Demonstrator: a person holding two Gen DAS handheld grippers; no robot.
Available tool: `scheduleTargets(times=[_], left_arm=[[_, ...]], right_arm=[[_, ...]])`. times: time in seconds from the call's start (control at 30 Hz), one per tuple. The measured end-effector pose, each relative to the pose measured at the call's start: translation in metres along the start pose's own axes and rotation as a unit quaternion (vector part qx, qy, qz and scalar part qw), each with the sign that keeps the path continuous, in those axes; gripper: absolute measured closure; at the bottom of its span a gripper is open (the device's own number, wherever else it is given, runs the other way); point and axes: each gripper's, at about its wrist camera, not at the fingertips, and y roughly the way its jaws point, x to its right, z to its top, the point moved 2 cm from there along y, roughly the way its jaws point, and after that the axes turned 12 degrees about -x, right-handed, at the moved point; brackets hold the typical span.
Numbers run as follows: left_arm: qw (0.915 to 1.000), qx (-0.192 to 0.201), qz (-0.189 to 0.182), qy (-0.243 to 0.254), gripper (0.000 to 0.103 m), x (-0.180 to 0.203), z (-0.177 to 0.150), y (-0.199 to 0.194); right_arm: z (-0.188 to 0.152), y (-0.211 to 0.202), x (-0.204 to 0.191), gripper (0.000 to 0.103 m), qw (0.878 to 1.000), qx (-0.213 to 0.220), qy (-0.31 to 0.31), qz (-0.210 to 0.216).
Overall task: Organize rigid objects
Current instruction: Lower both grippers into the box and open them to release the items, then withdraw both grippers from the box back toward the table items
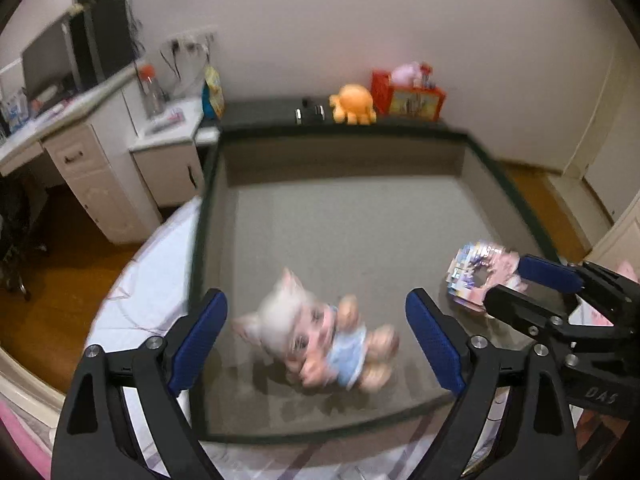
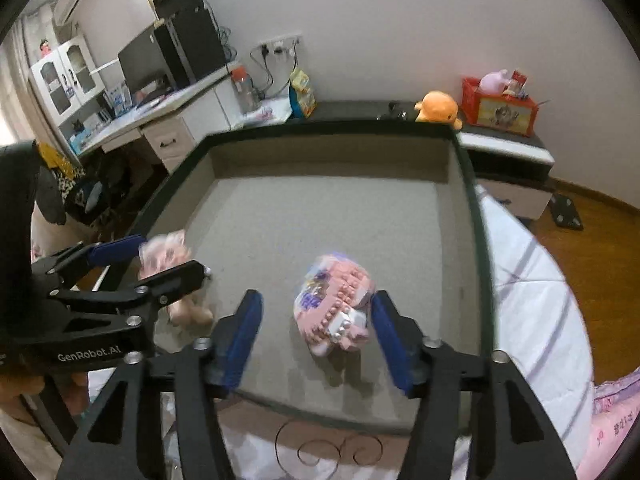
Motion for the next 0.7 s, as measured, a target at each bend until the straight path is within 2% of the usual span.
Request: scheduleTargets(times=[0.07, 0.1, 0.2, 0.23, 0.33, 0.4, 0.57, 0.7], left_arm=[[0.9993, 0.035, -0.010, -0.006, 0.000, -0.004, 0.000, -0.022], [0.9983, 0.056, -0.009, -0.009, 0.000, -0.005, -0.004, -0.037], [0.9931, 0.115, 0.021, -0.014, 0.000, -0.006, -0.024, -0.084], [0.9885, 0.146, 0.037, -0.015, 0.000, -0.004, -0.037, -0.105], [0.9779, 0.199, 0.063, -0.015, 0.000, 0.003, -0.070, -0.146], [0.9712, 0.227, 0.072, -0.009, 0.000, 0.009, -0.093, -0.170], [0.9571, 0.277, 0.086, -0.007, 0.000, 0.022, -0.147, -0.222], [0.9490, 0.304, 0.082, -0.011, 0.000, 0.029, -0.186, -0.249]], right_arm=[[-0.002, -0.020, -0.003, 0.031, 1.000, 0.025, -0.004, 0.004], [-0.005, -0.032, -0.004, 0.025, 0.999, 0.039, -0.003, 0.004], [-0.022, -0.074, -0.014, 0.021, 0.996, 0.086, -0.012, -0.013], [-0.032, -0.094, -0.019, 0.021, 0.994, 0.110, -0.015, -0.024], [-0.055, -0.134, -0.034, 0.013, 0.985, 0.164, -0.021, -0.055], [-0.076, -0.161, -0.045, 0.000, 0.978, 0.200, -0.027, -0.060], [-0.125, -0.211, -0.069, 0.000, 0.962, 0.262, -0.029, -0.068], [-0.165, -0.234, -0.079, 0.000, 0.951, 0.290, -0.029, -0.107]])
